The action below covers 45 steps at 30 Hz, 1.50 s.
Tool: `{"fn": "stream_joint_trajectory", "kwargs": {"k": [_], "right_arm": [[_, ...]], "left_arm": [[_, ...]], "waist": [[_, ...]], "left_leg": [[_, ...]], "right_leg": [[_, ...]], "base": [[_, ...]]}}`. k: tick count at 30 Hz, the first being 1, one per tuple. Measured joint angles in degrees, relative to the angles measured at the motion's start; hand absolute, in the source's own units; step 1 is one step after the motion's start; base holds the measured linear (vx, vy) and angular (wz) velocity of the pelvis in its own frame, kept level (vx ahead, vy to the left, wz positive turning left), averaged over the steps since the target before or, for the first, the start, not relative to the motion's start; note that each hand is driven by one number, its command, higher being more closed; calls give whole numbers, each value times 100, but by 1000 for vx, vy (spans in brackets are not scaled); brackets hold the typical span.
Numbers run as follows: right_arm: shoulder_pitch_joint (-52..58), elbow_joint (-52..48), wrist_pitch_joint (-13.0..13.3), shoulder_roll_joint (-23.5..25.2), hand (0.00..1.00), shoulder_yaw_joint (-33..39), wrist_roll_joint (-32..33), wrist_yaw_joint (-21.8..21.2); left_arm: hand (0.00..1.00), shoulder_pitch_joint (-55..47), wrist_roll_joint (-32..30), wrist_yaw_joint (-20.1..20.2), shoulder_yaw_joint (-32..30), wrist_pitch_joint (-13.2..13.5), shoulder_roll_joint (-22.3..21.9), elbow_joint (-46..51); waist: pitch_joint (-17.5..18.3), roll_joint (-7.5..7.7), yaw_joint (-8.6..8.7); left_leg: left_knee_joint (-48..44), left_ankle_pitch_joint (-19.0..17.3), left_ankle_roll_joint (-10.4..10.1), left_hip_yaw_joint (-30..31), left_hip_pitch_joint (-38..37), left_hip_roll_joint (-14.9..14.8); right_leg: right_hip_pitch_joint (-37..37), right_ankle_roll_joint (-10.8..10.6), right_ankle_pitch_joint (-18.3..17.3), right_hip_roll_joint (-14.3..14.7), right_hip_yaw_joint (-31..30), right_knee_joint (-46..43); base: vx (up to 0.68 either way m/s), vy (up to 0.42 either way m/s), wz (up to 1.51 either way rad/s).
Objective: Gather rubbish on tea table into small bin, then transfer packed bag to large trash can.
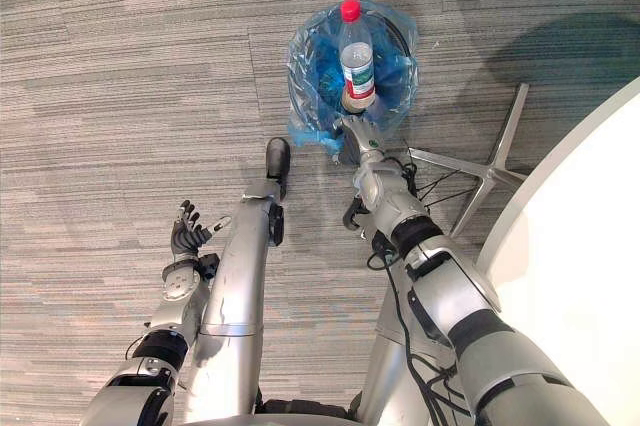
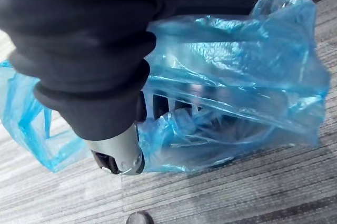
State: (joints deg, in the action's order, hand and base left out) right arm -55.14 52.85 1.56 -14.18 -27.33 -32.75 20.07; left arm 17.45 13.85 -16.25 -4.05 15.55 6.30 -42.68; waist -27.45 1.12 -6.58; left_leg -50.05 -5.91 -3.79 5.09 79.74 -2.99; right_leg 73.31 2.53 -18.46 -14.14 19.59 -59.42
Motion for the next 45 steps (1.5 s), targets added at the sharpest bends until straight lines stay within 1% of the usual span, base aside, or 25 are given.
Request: {"fn": "stream_joint_trajectory", "kwargs": {"k": [6,10,12,13,14,15,16,17,18,19,21,23,24,25,29,30,32,33,36,39,40,41,42,44,45], "right_arm": [[423,-1324,126,34,100,408,820,23],[1083,-2437,408,216,100,776,1720,-5],[1586,-2874,495,543,100,1111,2354,-49],[1647,-2912,503,573,100,1123,2415,-55],[1902,-3050,612,685,100,1219,2727,-120],[2176,-3249,713,785,100,1257,3064,-172],[2282,-3332,720,839,100,1276,3136,-181],[2529,-3479,774,1041,100,1307,3414,-261],[2739,-3582,838,1147,100,1314,3698,-336],[2853,-3657,870,1174,100,1314,3827,-382],[3186,-3858,926,1302,100,1273,4183,-524],[3311,-3877,933,1403,100,1246,4273,-616],[3367,-3878,936,1408,100,1117,4381,-666],[3390,-3879,937,1408,100,1058,4404,-692],[3575,-3876,945,1402,100,796,4452,-930],[3587,-3876,946,1400,100,757,4458,-970],[3678,-3878,948,1363,100,640,4477,-1146],[3693,-3879,948,1361,100,599,4503,-1178],[3680,-4109,950,1354,100,377,4586,-1378],[3576,-4290,952,1345,100,352,4554,-1447],[3542,-4291,952,1339,100,345,4553,-1465],[3466,-4319,953,1319,100,308,4552,-1484],[3432,-4342,962,1304,100,318,4552,-1479],[3417,-4401,963,1301,100,318,4532,-1449],[3396,-4484,963,1289,100,272,4468,-1397]], "left_arm": [[0,-1,-7,7,-8,-49,-30,68],[0,-72,-107,30,-54,-159,-81,274],[0,-134,-113,132,-70,-190,-114,384],[0,-151,-113,133,-71,-192,-121,408],[0,-239,-129,150,-51,-202,-143,466],[0,-377,-184,218,-22,-235,-195,508],[0,-439,-214,244,6,-247,-212,509],[0,-652,-234,281,31,-281,-237,511],[0,-812,-234,336,52,-295,-257,509],[0,-883,-234,373,81,-302,-264,510],[0,-1147,-234,420,169,-320,-261,505],[0,-1337,-235,505,253,-321,-255,498],[0,-1471,-236,508,370,-322,-245,470],[0,-1527,-237,510,426,-322,-230,450],[0,-1837,-354,616,706,-329,-87,88],[0,-1899,-365,623,716,-327,-85,89],[0,-2207,-488,627,799,-324,-12,106],[0,-2286,-507,628,814,-324,4,131],[0,-2551,-563,636,839,-314,112,408],[0,-2493,-573,685,839,-305,251,843],[0,-2499,-619,728,834,-280,287,1040],[0,-2518,-695,748,769,-224,307,1247],[0,-2471,-738,745,693,-220,337,1399],[0,-2572,-752,735,594,-220,337,1728],[0,-2670,-757,727,571,-227,319,1985]], "waist": [[0,0,-37],[1,1,-35],[10,12,-35],[10,12,-36],[10,12,-25],[12,15,-23],[18,20,-22],[95,104,-15],[119,142,-10],[123,148,-14],[147,184,-9],[174,199,-21],[267,204,-10],[303,208,-13],[789,210,5],[835,202,11],[1098,209,86],[1155,203,106],[1325,199,95],[1325,199,110],[1320,190,103],[1305,109,95],[1304,116,112],[1296,103,93],[1299,108,27]], "left_leg": [[-57,4,-7,11,-141,-9],[34,-23,-40,19,-608,-2],[362,-1,-61,-24,-1156,1],[408,-1,-62,-36,-1216,-1],[609,17,-71,-91,-1523,-2],[832,154,-60,-142,-1874,-8],[905,168,-55,-155,-2007,-9],[1137,183,-59,-210,-2365,-14],[1350,243,-56,-224,-2711,-15],[1452,293,-81,-223,-2882,-18],[1932,391,-38,-280,-3605,-34],[2356,490,-29,-389,-4170,-66],[2639,588,22,-448,-4468,-76],[2791,633,5,-497,-4633,-83],[3770,891,58,-686,-5559,-115],[3897,915,63,-715,-5695,-114],[4288,998,95,-866,-6165,-122],[4349,999,97,-909,-6257,-129],[4480,1000,99,-1154,-6487,-186],[4296,991,111,-1158,-6380,-141],[4170,973,140,-1118,-6332,-175],[4111,847,320,-1085,-6339,-236],[3954,842,325,-931,-6271,-148],[3763,815,361,-630,-6223,-7],[3682,826,344,-552,-6185,45]], "right_leg": [[-144,0,-2,1,-4,-64],[-624,0,-35,-5,33,16],[-1154,8,-41,-20,93,241],[-1217,8,-41,-26,102,270],[-1511,12,-36,-64,150,409],[-1840,18,-30,-85,193,552],[-1976,23,-26,-88,211,606],[-2301,13,-6,-81,229,797],[-2641,-12,25,-49,262,997],[-2824,14,69,-27,288,1108],[-3523,-54,188,60,332,1599],[-4010,-114,333,156,298,2027],[-4258,-168,444,229,254,2327],[-4392,-174,506,255,238,2473],[-5124,-284,881,518,58,3465],[-5237,-296,933,545,44,3590],[-5647,-346,1120,656,-82,4073],[-5734,-365,1173,688,-122,4196],[-5957,-409,1576,855,-524,4796],[-5846,-423,1695,841,-701,4747],[-5796,-434,1681,820,-776,4632],[-5678,-460,1309,822,-923,3955],[-5516,-460,738,710,-1109,2674],[-5714,-615,418,707,-1375,1612],[-5882,-627,226,747,-1521,1572]], "base": [[-31,8,0],[-43,6,8],[-40,-12,24],[-19,-37,33],[8,-52,30],[12,-43,29],[43,-58,17],[68,-58,9],[88,-68,9],[104,-55,8],[126,-45,1],[136,-21,-16],[138,-3,-24],[166,15,-27],[136,31,-28],[125,54,-30],[136,76,-32],[125,74,-47],[73,62,-64],[-47,58,-30],[-106,44,-5],[-150,17,29],[-134,-34,44],[-157,-112,83],[-238,-185,76]]}}
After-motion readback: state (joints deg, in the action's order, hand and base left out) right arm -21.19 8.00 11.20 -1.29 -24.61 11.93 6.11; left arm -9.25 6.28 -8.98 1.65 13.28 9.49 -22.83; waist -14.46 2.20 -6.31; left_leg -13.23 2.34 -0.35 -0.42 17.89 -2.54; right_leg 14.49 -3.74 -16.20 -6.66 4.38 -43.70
